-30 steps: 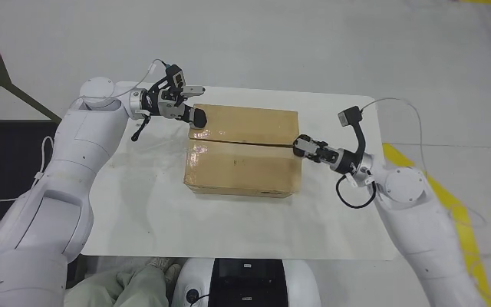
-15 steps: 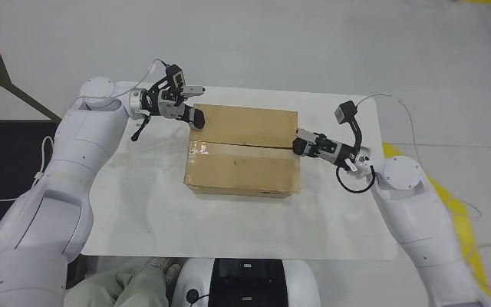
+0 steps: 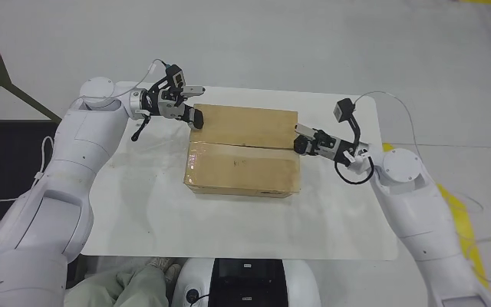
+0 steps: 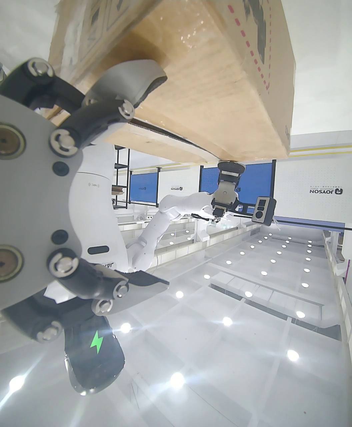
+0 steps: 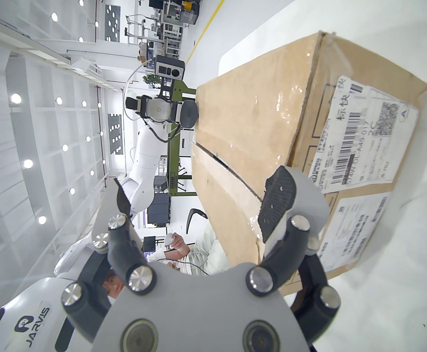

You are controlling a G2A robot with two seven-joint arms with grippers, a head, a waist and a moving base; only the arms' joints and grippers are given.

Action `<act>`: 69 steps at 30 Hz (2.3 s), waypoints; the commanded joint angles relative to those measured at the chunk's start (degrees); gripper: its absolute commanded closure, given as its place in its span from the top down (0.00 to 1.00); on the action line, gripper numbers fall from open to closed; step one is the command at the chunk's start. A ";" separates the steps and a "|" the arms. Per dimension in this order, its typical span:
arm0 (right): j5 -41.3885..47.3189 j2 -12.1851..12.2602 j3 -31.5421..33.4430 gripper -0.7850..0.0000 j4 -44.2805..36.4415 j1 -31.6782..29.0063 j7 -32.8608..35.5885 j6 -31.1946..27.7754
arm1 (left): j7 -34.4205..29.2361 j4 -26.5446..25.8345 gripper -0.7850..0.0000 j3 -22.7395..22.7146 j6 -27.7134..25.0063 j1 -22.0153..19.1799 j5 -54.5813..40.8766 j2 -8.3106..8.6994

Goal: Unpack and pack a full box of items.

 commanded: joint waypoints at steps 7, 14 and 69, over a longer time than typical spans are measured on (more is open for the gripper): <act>-0.13 -0.02 -0.12 1.00 -0.11 0.15 0.14 0.22 | 0.00 0.00 1.00 0.00 0.00 0.00 0.00 0.00; -0.13 -0.02 -0.12 1.00 -0.11 0.15 0.14 0.22 | 4.20 -4.87 1.00 -2.90 -0.76 2.14 0.47 1.10; -0.13 -0.02 -0.12 1.00 -0.11 0.15 0.14 0.22 | 47.72 -58.77 1.00 -39.18 3.40 54.81 3.59 9.89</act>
